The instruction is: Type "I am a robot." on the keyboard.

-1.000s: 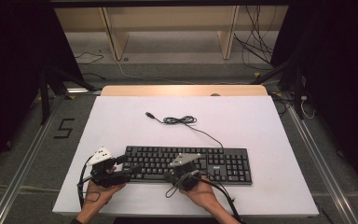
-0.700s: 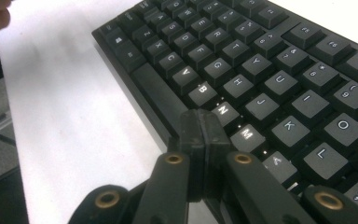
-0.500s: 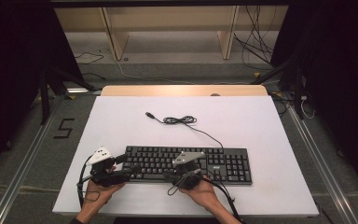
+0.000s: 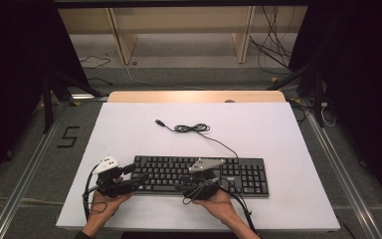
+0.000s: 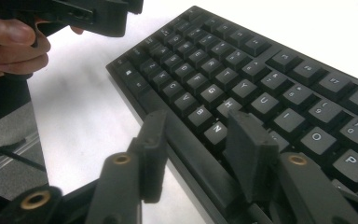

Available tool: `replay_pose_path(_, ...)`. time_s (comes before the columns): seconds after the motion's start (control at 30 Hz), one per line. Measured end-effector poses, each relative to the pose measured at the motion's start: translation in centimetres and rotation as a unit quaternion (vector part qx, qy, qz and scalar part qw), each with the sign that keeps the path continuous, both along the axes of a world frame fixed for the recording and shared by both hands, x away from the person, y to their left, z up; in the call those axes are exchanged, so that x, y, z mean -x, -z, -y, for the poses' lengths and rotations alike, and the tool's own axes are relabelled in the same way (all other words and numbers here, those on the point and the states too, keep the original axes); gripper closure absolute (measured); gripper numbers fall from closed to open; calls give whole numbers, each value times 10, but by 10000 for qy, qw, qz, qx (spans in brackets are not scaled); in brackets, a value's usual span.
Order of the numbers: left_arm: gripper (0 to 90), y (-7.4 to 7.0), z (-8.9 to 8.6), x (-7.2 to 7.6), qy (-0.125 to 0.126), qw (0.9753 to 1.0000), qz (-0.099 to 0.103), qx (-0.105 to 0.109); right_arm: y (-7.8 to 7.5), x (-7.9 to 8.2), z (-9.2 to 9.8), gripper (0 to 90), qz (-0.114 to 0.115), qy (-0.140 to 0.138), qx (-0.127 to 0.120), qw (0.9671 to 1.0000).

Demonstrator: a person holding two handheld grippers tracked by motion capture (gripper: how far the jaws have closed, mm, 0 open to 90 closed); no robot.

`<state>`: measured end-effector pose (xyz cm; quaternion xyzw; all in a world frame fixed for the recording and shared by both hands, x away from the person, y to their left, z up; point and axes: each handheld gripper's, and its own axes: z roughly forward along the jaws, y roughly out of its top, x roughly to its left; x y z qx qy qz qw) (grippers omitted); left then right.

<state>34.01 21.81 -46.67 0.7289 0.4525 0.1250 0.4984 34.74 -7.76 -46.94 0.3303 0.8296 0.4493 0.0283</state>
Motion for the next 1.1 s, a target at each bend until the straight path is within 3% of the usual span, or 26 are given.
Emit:
replay_pose_path(0.3,482,6,-1,-8,-151,9995,-223,-157,-4,0,7,494,48,110,-75,9999)
replay_pose_path(0.57,634,10,1,-13,-110,9986,-388,-347,-6,0,10,448,92,196,-104,9997)
replay_pose_path(0.9,811,15,6,-17,5,9970,-486,-609,-8,3,12,398,170,127,-121,9997)
replay_pose_path(1.1,864,16,8,-18,-19,9967,-487,-653,-9,5,15,397,213,132,-110,9996)
